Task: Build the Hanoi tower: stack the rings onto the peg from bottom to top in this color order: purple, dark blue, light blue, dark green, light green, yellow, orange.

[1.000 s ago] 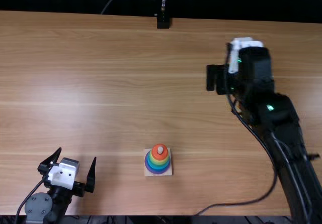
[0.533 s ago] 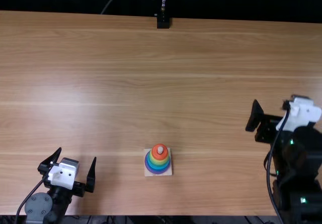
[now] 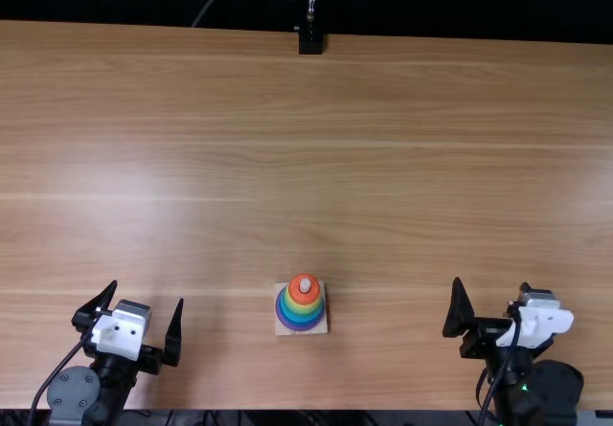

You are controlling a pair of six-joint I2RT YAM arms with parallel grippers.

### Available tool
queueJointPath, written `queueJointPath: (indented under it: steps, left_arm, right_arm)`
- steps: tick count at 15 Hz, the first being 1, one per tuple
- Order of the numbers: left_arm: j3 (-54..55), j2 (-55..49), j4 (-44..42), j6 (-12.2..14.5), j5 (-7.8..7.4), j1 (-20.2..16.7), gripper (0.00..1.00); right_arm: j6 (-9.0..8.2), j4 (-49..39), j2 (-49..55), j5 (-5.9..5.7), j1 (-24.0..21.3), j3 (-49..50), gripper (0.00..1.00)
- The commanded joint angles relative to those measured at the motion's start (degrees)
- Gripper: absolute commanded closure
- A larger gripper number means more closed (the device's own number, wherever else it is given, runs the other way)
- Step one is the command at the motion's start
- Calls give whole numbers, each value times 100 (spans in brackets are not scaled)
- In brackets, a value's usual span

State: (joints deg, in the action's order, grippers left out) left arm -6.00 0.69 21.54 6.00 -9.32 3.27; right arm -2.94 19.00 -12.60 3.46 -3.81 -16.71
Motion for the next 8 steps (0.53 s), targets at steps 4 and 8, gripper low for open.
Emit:
queueJointPath:
  steps: [4,8]
  left_arm:
    - [600,-69,451,86,-59,-37,0]
    - [600,-69,451,86,-59,-37,0]
  right_arm:
    - [51,-112,1049,107,-32,941,0]
    - [41,-175,1260,65,-40,1592,0]
